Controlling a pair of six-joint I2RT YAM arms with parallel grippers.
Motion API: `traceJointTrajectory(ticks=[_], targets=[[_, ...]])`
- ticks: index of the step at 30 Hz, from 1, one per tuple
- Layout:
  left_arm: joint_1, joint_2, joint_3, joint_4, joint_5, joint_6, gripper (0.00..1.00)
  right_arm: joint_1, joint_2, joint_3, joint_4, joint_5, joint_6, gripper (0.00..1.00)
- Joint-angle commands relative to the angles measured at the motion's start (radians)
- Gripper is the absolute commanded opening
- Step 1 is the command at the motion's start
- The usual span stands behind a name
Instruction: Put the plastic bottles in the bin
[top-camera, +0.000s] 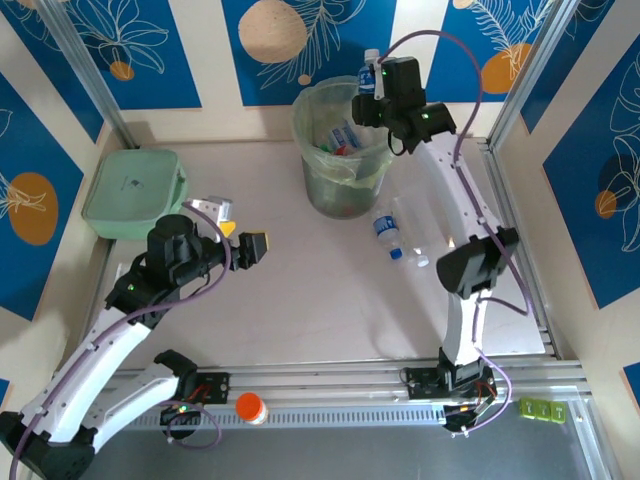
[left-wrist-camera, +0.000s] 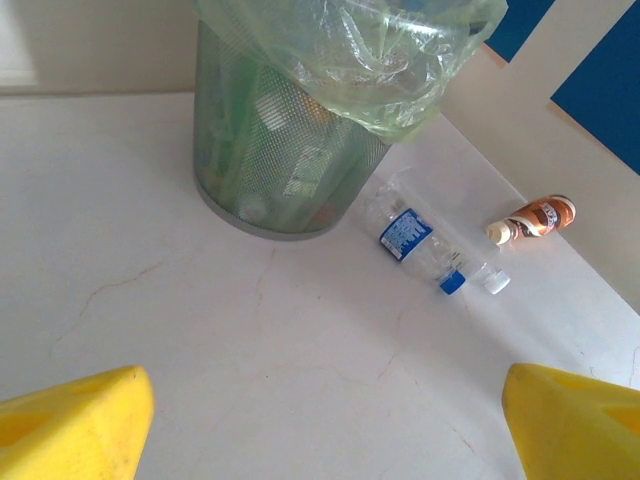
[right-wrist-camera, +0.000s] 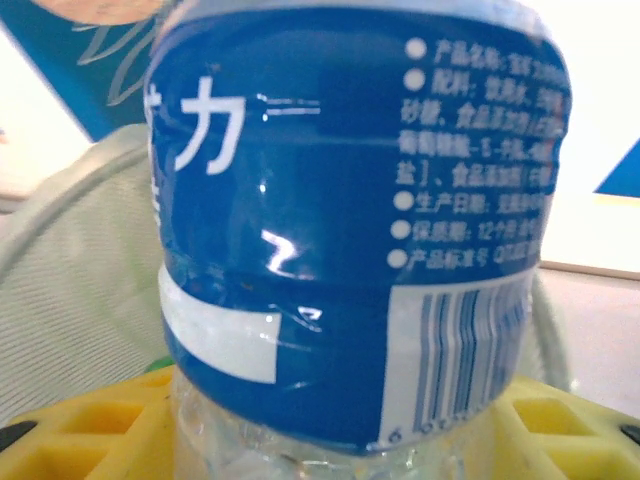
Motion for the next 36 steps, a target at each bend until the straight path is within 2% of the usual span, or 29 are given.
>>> traceJointTrajectory(ticks=[1, 5, 8, 18, 23, 26, 31, 36], targets=[[-0.004, -0.005, -0.002, 0.018, -0.009, 0.029, 0.9, 0.013, 0.084, 0.151, -0.142, 0.113, -0.071, 0.58], [-0.002, -0.01, -0.005, 0.014, -0.013, 0.03, 0.9, 0.022, 0.091, 0.118, -0.129, 0.123, -0.088, 0.58], [-0.002, -0.012, -0.007, 0.016, -0.012, 0.03, 0.9, 0.036, 0.107, 0.105, -0.101, 0.208, -0.157, 0.59], [-0.001, 0.005, 0.0, 0.007, -0.028, 0.036, 0.91, 0.033, 0.139, 0.09, -0.101, 0.21, -0.19, 0.7], [0.0, 0.004, 0.0, 0.001, -0.039, 0.038, 0.91, 0.033, 0.139, 0.086, -0.103, 0.219, -0.19, 0.82], [0.001, 0.004, 0.001, 0.002, -0.041, 0.038, 0.91, 0.035, 0.128, 0.091, -0.104, 0.222, -0.183, 0.83], [0.004, 0.01, 0.002, 0.002, -0.042, 0.038, 0.91, 0.042, 0.086, 0.12, -0.108, 0.209, -0.149, 0.82], [0.008, 0.01, 0.003, 0.004, -0.041, 0.038, 0.91, 0.036, -0.003, 0.12, -0.13, 0.093, -0.043, 0.81]])
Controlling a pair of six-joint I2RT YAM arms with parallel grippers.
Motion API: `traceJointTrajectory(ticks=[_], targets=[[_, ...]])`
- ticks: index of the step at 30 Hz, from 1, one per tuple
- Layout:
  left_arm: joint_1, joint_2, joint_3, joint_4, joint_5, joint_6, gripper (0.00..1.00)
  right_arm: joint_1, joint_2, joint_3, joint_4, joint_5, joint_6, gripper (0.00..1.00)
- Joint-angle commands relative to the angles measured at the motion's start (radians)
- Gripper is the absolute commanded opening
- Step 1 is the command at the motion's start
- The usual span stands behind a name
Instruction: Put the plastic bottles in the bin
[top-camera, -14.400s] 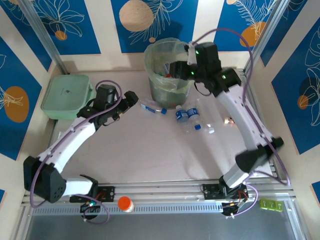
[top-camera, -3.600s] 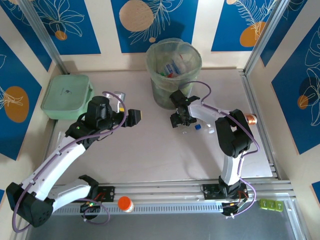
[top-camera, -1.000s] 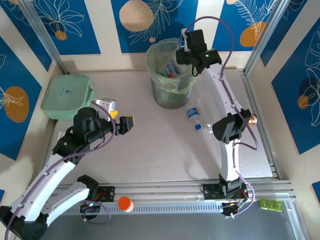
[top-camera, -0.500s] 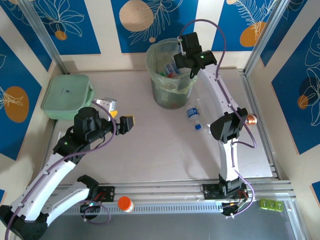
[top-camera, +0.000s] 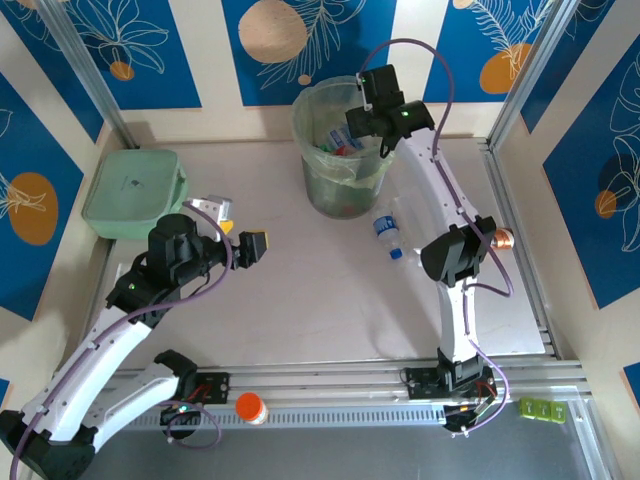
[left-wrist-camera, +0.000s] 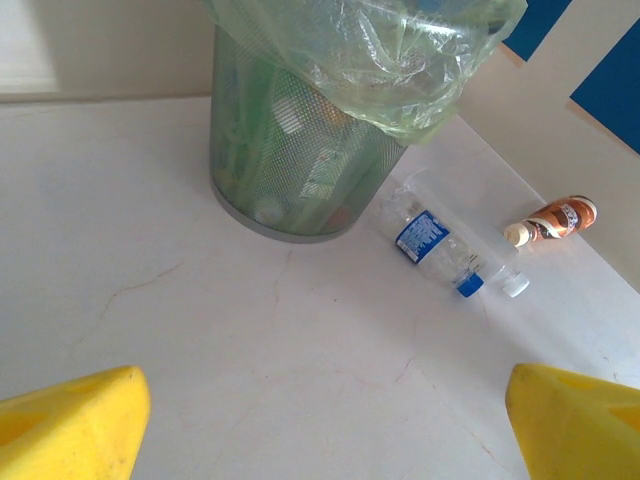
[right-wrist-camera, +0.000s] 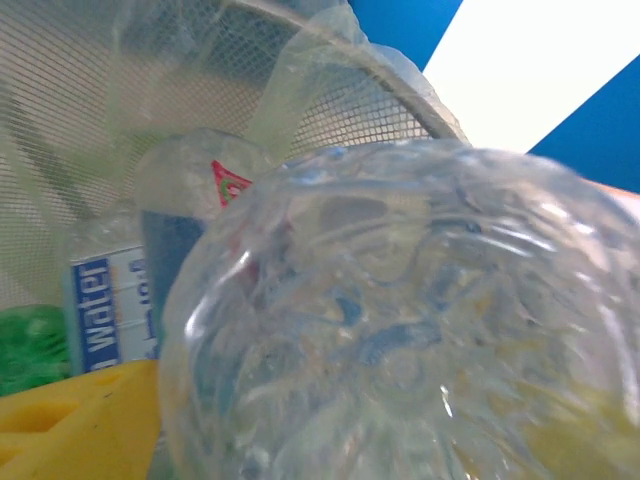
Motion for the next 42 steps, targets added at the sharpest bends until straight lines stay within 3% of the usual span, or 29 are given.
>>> traceJointTrajectory(ticks=[1, 7, 13, 18, 20, 25, 30, 34, 42], targets=[[0.006, 0.003, 0.003, 0.005, -0.009, 0.022, 0.92, 0.001, -0.137, 0.011, -0.004, -0.101, 0.099, 0.8], [0.006, 0.005, 0.002, 0.014, 0.022, -0.002, 0.91, -0.005, -0.349, -0.222, 0.114, -0.18, 0.155, 0.76], [0.002, 0.054, 0.039, -0.009, 0.09, -0.067, 0.85, -0.04, -0.52, -0.467, 0.169, -0.244, 0.246, 0.62], [-0.025, 0.108, 0.077, -0.019, 0.162, -0.125, 0.82, -0.089, -0.688, -0.768, 0.244, -0.294, 0.357, 0.54], [-0.033, 0.111, 0.061, 0.013, 0.182, -0.158, 0.83, -0.123, -0.762, -0.89, 0.253, -0.299, 0.444, 0.47], [-0.035, 0.128, 0.035, 0.038, 0.193, -0.182, 0.83, -0.163, -0.896, -1.175, 0.251, -0.268, 0.609, 0.49], [-0.035, 0.159, 0.028, 0.042, 0.221, -0.198, 0.86, -0.168, -0.86, -1.316, 0.251, -0.312, 0.593, 0.61], [-0.035, 0.187, 0.043, 0.02, 0.248, -0.196, 0.88, -0.156, -0.752, -1.322, 0.261, -0.354, 0.535, 0.68], [-0.034, 0.178, 0.046, -0.014, 0.235, -0.17, 0.89, -0.019, -0.5, -1.181, 0.181, -0.154, 0.341, 0.73]])
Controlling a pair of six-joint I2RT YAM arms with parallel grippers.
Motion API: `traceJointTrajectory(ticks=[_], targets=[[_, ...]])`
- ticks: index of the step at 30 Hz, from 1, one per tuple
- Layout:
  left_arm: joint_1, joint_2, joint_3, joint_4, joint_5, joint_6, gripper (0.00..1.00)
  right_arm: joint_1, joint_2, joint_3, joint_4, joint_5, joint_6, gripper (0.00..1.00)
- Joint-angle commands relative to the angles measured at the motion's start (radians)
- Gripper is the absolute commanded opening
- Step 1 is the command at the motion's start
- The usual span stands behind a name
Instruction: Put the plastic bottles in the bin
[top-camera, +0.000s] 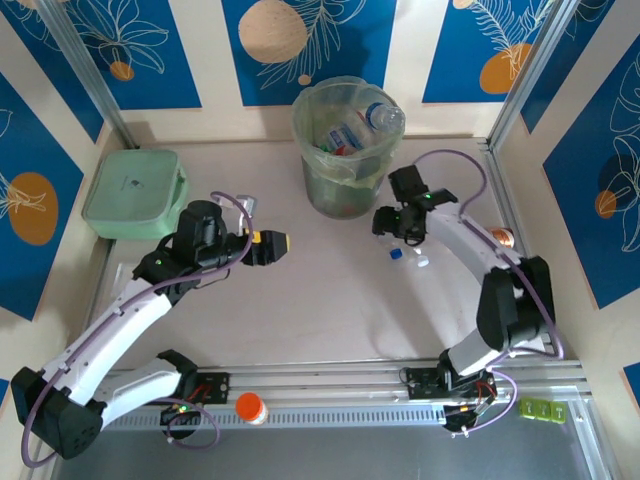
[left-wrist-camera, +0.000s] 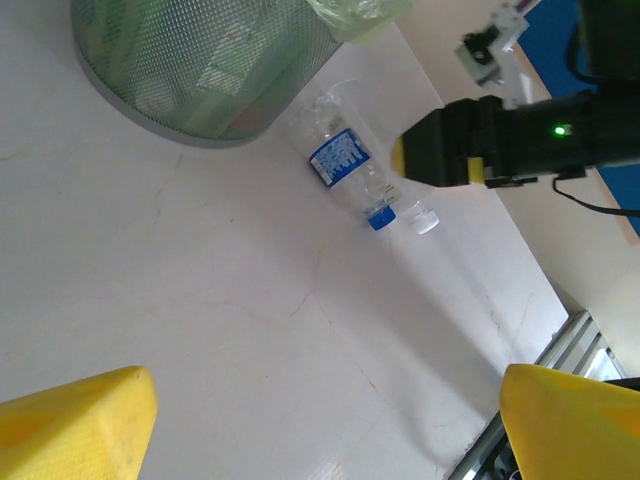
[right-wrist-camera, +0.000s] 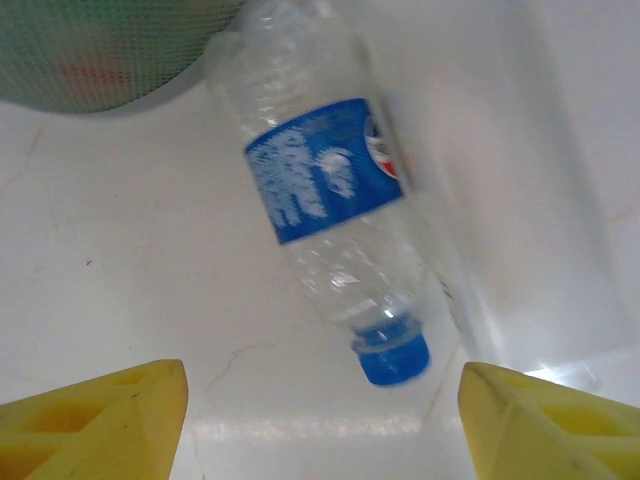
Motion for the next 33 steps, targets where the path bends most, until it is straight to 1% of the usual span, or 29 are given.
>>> traceJointTrajectory(ticks=[1, 5, 7, 11, 19, 26, 29, 33], targets=[[-0.007, -0.015, 0.011, -0.019, 0.018, 0.019, 0.89, 0.03, 0.073, 0.071, -0.044, 0.088, -0.098, 0.73], [-0.007, -0.019, 0.012, -0.03, 0.022, 0.028, 0.89, 0.032, 0.148, 0.093, -0.032, 0.113, -0.126, 0.77], [-0.007, -0.015, 0.012, -0.034, 0.02, 0.039, 0.89, 0.026, 0.186, 0.11, -0.027, 0.104, -0.14, 0.79], [-0.007, -0.005, 0.011, -0.038, 0.014, 0.051, 0.89, 0.01, 0.24, 0.141, -0.025, 0.071, -0.148, 0.79], [-0.007, -0.015, 0.005, -0.037, -0.006, 0.06, 0.89, 0.027, 0.294, 0.167, -0.017, 0.045, -0.152, 0.75], [-0.007, -0.011, 0.006, -0.038, -0.005, 0.061, 0.89, 0.014, 0.361, 0.192, -0.017, 0.029, -0.14, 0.74], [-0.007, -0.02, 0.009, -0.045, -0.009, 0.061, 0.89, 0.018, 0.36, 0.189, -0.013, 0.02, -0.133, 0.71], [-0.007, -0.032, 0.01, -0.051, -0.015, 0.061, 0.89, 0.033, 0.314, 0.159, 0.0, 0.018, -0.132, 0.66]])
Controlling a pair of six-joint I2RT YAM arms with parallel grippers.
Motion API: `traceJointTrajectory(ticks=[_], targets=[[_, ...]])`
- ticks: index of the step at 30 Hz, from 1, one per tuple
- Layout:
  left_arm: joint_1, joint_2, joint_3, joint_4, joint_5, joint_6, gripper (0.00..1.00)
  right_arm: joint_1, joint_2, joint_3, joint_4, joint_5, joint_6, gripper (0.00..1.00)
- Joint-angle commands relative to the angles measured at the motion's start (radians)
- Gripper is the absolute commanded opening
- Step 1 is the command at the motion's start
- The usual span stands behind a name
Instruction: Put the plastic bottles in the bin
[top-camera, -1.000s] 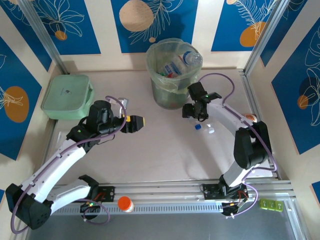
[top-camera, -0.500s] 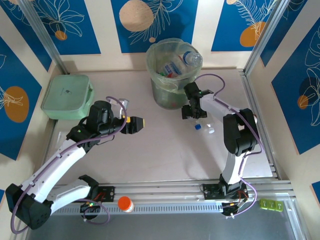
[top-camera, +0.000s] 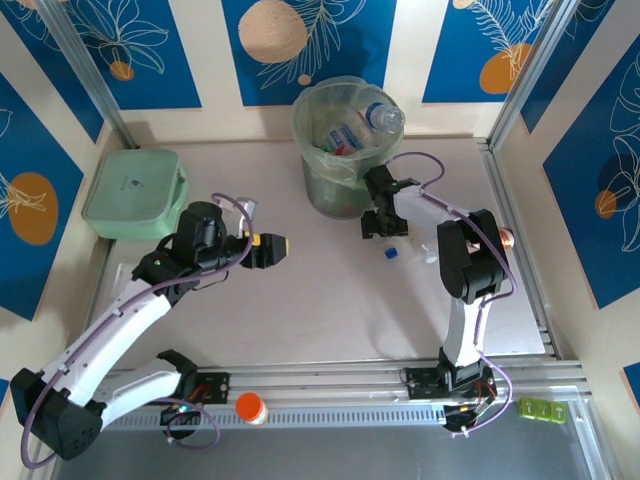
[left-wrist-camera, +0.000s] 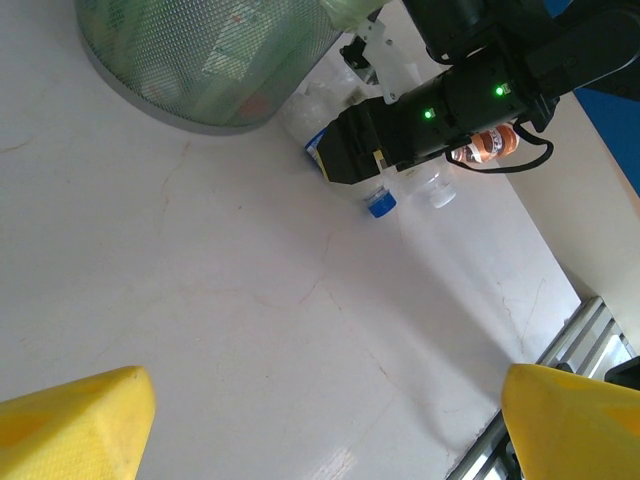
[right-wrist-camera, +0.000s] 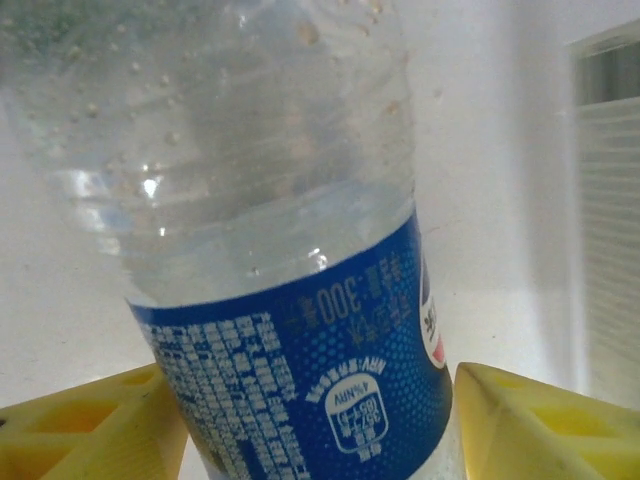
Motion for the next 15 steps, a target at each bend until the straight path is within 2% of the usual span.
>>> traceJointTrajectory(ticks=[1, 7, 11, 15], targets=[[-0.007, -0.025, 0.012, -0.021, -0.011, 0.03, 0.89, 0.016, -0.053, -0.025, 0.011, -0.034, 0.0, 0.64], [-0.007, -0.022, 0.029, -0.02, -0.007, 0.013, 0.89, 0.053, -0.164, -0.118, 0.032, -0.042, 0.02, 0.54], [-0.006, -0.015, 0.044, -0.012, -0.003, -0.009, 0.89, 0.092, -0.275, -0.201, 0.04, -0.057, 0.05, 0.53], [-0.007, 0.014, 0.048, 0.018, 0.013, -0.053, 0.89, 0.146, -0.455, -0.301, 0.072, -0.104, 0.094, 0.53]])
